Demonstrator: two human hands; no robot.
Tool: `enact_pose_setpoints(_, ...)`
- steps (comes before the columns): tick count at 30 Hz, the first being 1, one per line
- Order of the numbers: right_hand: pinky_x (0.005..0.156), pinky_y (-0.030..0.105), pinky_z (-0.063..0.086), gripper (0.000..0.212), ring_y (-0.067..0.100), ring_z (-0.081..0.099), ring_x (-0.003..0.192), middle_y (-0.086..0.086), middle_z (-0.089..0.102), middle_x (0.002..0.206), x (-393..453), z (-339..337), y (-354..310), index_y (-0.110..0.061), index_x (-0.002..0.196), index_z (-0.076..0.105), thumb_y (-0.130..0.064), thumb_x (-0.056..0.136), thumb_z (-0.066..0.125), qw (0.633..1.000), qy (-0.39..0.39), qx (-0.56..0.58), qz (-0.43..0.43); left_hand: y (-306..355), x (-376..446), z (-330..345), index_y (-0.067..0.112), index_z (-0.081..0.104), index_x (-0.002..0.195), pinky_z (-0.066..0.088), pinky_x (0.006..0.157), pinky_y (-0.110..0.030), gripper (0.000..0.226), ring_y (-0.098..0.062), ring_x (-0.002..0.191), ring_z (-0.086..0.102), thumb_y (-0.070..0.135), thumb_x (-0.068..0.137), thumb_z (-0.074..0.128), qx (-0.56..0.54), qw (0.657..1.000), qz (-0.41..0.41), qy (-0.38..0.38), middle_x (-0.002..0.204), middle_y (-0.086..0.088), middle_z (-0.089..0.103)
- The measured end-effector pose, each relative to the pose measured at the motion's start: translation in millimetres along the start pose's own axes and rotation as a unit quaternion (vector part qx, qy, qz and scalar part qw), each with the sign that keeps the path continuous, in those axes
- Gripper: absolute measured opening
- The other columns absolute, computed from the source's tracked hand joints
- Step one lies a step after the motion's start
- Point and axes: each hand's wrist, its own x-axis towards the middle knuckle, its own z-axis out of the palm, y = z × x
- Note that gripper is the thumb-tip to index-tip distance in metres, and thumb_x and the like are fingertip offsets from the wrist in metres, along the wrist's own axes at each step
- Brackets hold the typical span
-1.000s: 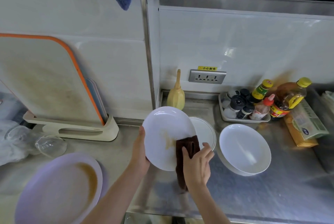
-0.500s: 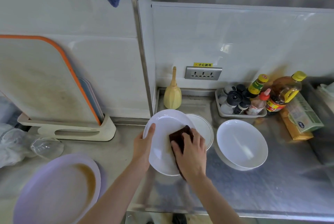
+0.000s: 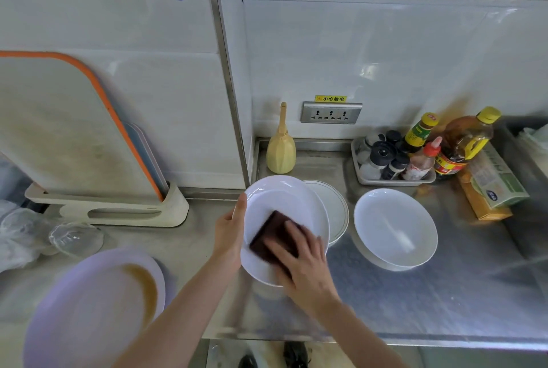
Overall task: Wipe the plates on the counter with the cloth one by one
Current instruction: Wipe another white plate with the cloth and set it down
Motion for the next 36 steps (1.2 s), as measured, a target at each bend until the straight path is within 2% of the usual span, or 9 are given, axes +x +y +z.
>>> enact_pose_setpoints(5, 0.101, 0.042, 0.04, 0.045, 0.025, 0.037, 0.112, 0.004, 0.036, 0.141, 23, -1, -2, -0.027, 0.134, 0.049, -0.019, 0.09, 0.046, 0.976, 0.054, 0.103, 0.182, 4, -1, 11, 0.01, 0.05, 0.071, 0.037, 0.061, -0.029, 0.046, -0.022, 0.063, 0.044, 0.054, 0.082, 0.057, 0.029, 1.0, 0.001, 0.002, 0.067, -0.006, 0.044)
enact_pose_setpoints(9, 0.104, 0.023, 0.029, 0.041, 0.017, 0.034, 0.114, 0.001, 0.034, 0.139, 1, 8, -31, -0.023, 0.131, 0.052, -0.016, 0.092, 0.042, 0.982, 0.004, 0.175, 0.076, 4, -2, 16, 0.01, 0.056, 0.067, 0.039, 0.062, -0.031, 0.047, -0.021, 0.065, 0.046, 0.053, 0.083, 0.058, 0.064, 0.997, 0.033, -0.001, 0.067, -0.005, 0.049)
enact_pose_setpoints(12, 0.099, 0.03, 0.039, 0.039, 0.022, 0.037, 0.113, 0.001, 0.04, 0.138, 1, 4, -9, -0.026, 0.129, 0.052, -0.02, 0.092, 0.04, 0.991, -0.019, 0.132, 0.006, 2, -3, 11, 0.011, 0.058, 0.068, 0.042, 0.064, -0.03, 0.043, -0.022, 0.066, 0.049, 0.051, 0.084, 0.058, 0.053, 0.998, 0.018, -0.004, 0.068, -0.005, 0.052)
enact_pose_setpoints(17, 0.1, 0.037, 0.039, 0.048, 0.026, 0.038, 0.112, 0.007, 0.045, 0.139, 35, -1, 7, -0.017, 0.132, 0.054, -0.015, 0.088, 0.036, 0.968, 0.084, 0.107, 0.212, 3, -1, 6, 0.014, 0.045, 0.071, 0.032, 0.065, -0.031, 0.05, -0.021, 0.068, 0.039, 0.061, 0.076, 0.059, 0.065, 0.997, -0.004, -0.028, 0.071, -0.009, 0.037)
enact_pose_setpoints(21, 0.111, 0.015, 0.018, 0.048, 0.011, 0.027, 0.125, -0.003, 0.032, 0.143, 8, 11, -29, -0.019, 0.134, 0.049, -0.015, 0.089, 0.034, 0.974, 0.033, 0.197, 0.104, 7, -1, 8, 0.011, 0.058, 0.076, 0.041, 0.068, -0.031, 0.042, -0.022, 0.071, 0.049, 0.052, 0.082, 0.06, 0.052, 0.998, 0.003, -0.024, 0.075, -0.007, 0.052)
enact_pose_setpoints(27, 0.105, 0.039, 0.037, 0.046, 0.024, 0.034, 0.127, -0.002, 0.034, 0.145, 8, 21, -24, -0.021, 0.133, 0.049, -0.011, 0.089, 0.042, 0.989, 0.037, 0.144, 0.028, -2, -6, 8, 0.011, 0.07, 0.079, 0.047, 0.049, -0.015, 0.043, -0.011, 0.065, 0.063, 0.053, 0.084, 0.058, 0.072, 0.996, -0.021, -0.058, 0.072, -0.001, 0.068)
enact_pose_setpoints(30, 0.102, 0.041, 0.039, 0.049, 0.03, 0.037, 0.122, 0.002, 0.036, 0.143, 38, 14, -17, -0.019, 0.134, 0.046, -0.011, 0.086, 0.038, 0.992, 0.083, 0.091, 0.031, -2, -6, 9, 0.014, 0.07, 0.081, 0.046, 0.057, -0.016, 0.046, -0.009, 0.071, 0.063, 0.057, 0.084, 0.054, 0.085, 0.994, -0.008, -0.073, 0.077, 0.001, 0.069)
enact_pose_setpoints(32, 0.101, 0.041, 0.04, 0.049, 0.031, 0.036, 0.121, 0.003, 0.036, 0.142, 52, 12, -11, -0.018, 0.134, 0.044, -0.008, 0.086, 0.041, 0.992, 0.091, 0.061, 0.063, -3, -2, 7, 0.013, 0.063, 0.07, 0.043, 0.065, -0.024, 0.053, -0.017, 0.067, 0.057, 0.065, 0.078, 0.054, 0.096, 0.993, -0.003, -0.066, 0.071, -0.002, 0.061)
enact_pose_setpoints(36, 0.095, 0.045, 0.047, 0.057, 0.032, 0.036, 0.119, 0.008, 0.041, 0.139, 65, 12, 1, -0.014, 0.131, 0.047, 0.003, 0.077, 0.041, 0.982, 0.086, 0.007, 0.166, -2, 2, 1, 0.015, 0.033, 0.061, 0.025, 0.054, -0.028, 0.056, -0.019, 0.059, 0.031, 0.064, 0.078, 0.054, 0.097, 0.995, 0.0, -0.032, 0.062, -0.004, 0.03)
